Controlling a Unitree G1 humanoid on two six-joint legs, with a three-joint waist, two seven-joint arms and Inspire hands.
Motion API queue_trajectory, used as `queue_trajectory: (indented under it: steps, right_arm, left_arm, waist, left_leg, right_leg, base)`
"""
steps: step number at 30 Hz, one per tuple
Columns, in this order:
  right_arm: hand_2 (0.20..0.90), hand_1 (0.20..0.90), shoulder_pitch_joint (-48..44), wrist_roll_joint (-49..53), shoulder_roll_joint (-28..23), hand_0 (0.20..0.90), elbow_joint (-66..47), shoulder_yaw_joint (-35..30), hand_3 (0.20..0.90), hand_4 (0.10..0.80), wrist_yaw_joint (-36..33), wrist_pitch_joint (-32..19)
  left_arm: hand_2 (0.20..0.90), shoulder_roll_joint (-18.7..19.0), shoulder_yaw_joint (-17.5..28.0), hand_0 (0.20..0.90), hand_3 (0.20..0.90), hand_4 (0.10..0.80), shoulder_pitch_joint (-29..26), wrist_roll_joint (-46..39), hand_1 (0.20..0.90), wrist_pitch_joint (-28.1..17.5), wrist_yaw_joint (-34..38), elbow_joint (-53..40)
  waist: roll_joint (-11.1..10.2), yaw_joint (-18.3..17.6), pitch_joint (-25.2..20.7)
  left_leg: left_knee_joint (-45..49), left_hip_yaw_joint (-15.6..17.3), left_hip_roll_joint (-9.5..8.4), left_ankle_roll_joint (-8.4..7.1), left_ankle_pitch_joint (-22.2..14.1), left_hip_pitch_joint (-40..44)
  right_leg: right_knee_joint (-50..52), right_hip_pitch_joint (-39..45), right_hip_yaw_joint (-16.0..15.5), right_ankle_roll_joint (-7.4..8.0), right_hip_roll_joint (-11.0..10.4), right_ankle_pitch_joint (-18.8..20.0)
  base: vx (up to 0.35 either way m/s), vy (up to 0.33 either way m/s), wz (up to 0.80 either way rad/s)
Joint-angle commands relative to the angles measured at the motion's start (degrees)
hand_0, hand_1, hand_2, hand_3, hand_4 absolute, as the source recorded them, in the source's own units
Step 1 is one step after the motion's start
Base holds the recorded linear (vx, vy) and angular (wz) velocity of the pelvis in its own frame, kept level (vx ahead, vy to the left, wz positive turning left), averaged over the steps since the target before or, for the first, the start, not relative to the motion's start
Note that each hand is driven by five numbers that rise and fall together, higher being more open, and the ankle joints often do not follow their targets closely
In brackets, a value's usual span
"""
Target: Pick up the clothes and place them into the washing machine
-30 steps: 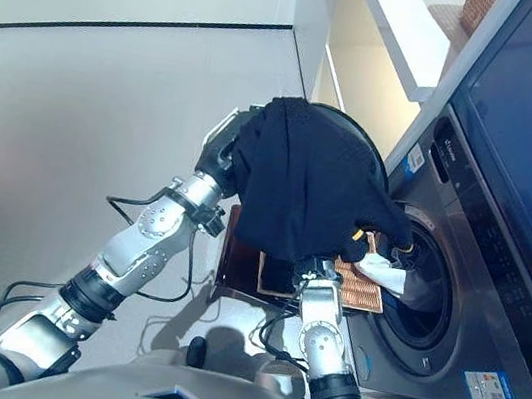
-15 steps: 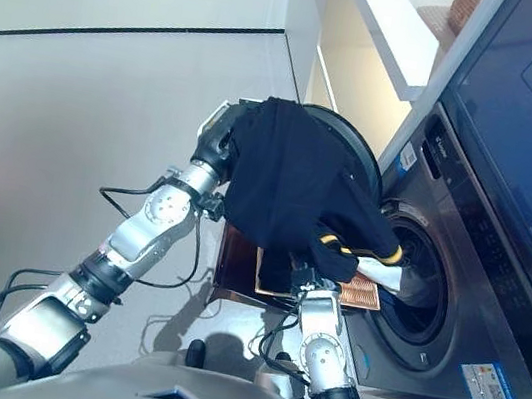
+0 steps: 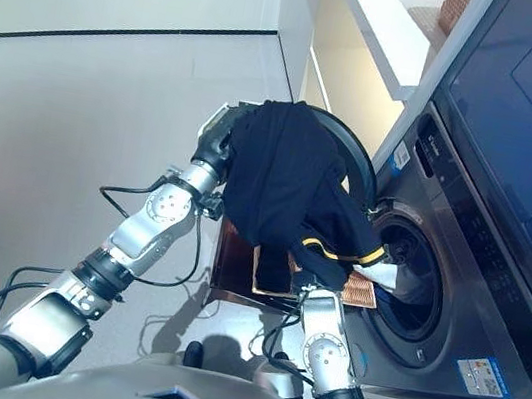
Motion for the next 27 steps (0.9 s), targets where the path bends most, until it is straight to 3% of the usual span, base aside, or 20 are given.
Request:
queue_trajectory:
  steps: [1, 9, 10, 11, 12, 13, 27]
  right_arm:
    - [0.9, 0.9, -3.5, -0.2, 1.6, 0.9, -9.9, -0.8, 0.9, 0.8, 5.3, -1.4]
    - [0.9, 0.9, -3.2, -0.1, 1.6, 0.9, -9.4, -1.3, 0.9, 0.8, 5.2, -1.1]
    - [0.291, 0.291, -3.2, -0.2, 1.5, 0.291, -9.0, -1.5, 0.291, 0.365, 5.1, -1.1]
    - [0.2, 0.2, -3.1, 0.1, 1.7, 0.2, -8.9, -1.5, 0.2, 0.3, 5.1, -1.2]
    - [0.2, 0.2, -3.0, 0.4, 1.8, 0.2, -8.9, -1.5, 0.2, 0.3, 5.2, -1.1]
    - [0.2, 0.2, -2.9, 0.6, 1.9, 0.2, -8.8, -1.6, 0.2, 0.3, 5.2, -1.0]
    - [0.2, 0.2, -2.2, 1.7, 2.0, 0.2, -8.1, -2.0, 0.2, 0.3, 6.0, 0.0]
  left_arm:
    - [0.2, -1.2, 0.3, 0.2, 0.2, 0.3, -7.7, -0.8, 0.2, -6.5, -2.6, -3.0]
    - [0.2, -0.5, -0.6, 0.2, 0.2, 0.3, -7.4, -2.1, 0.2, -6.3, -4.9, -4.0]
    - [0.2, -0.4, -0.7, 0.2, 0.2, 0.3, -7.4, -2.3, 0.2, -6.4, -5.1, -3.9]
    - [0.2, -0.3, -0.7, 0.2, 0.2, 0.3, -7.4, -2.5, 0.2, -6.3, -5.3, -3.9]
    - [0.335, -0.3, -0.9, 0.335, 0.335, 0.396, -7.5, -2.8, 0.335, -6.3, -5.7, -4.1]
    - [0.9, 0.0, -1.1, 0.9, 0.9, 0.8, -7.5, -3.1, 0.9, -6.2, -6.4, -4.4]
    - [0.9, 4.1, -2.6, 0.9, 0.9, 0.8, -7.6, -1.3, 0.9, -5.3, -12.0, -4.8]
  waist:
    - [0.2, 1.7, -5.7]
    - [0.4, 1.7, -5.8]
    - [0.4, 1.7, -5.8]
    - [0.4, 1.7, -5.8]
    - [0.4, 1.7, -5.8]
    - [0.4, 1.7, -5.8]
    - [0.7, 1.9, -5.8]
  left_leg:
    - [0.4, 0.9, 1.4, -1.52, -3.6, 0.0]
    - [0.4, 0.8, 1.35, -1.48, -3.6, 0.1]
    - [0.4, 0.9, 1.34, -1.49, -3.7, 0.1]
    - [0.4, 0.9, 1.34, -1.5, -3.7, 0.1]
    - [0.4, 0.9, 1.34, -1.51, -3.7, 0.1]
    - [0.4, 0.9, 1.34, -1.5, -3.7, 0.1]
    - [0.4, 0.7, 1.35, -1.6, -3.6, 0.0]
  right_leg:
    - [6.5, -4.6, -0.2, -0.96, 1.2, -5.2]
    - [6.5, -4.6, -0.2, -0.93, 1.1, -5.2]
    - [6.5, -4.6, -0.3, -0.91, 1.1, -5.2]
    - [6.5, -4.5, -0.3, -0.91, 1.1, -5.2]
    - [6.5, -4.5, -0.4, -0.9, 1.1, -5.2]
    - [6.5, -4.5, -0.4, -0.89, 1.1, -5.2]
    - [6.4, -4.4, -0.5, -0.77, 1.0, -5.2]
  base:
    - [0.0, 0.0, 0.0]
    - [0.0, 0.0, 0.0]
    - [0.0, 0.0, 0.0]
    - [0.0, 0.0, 0.0]
    - [0.0, 0.0, 0.0]
    - [0.0, 0.0, 0.0]
    - [0.0, 0.0, 0.0]
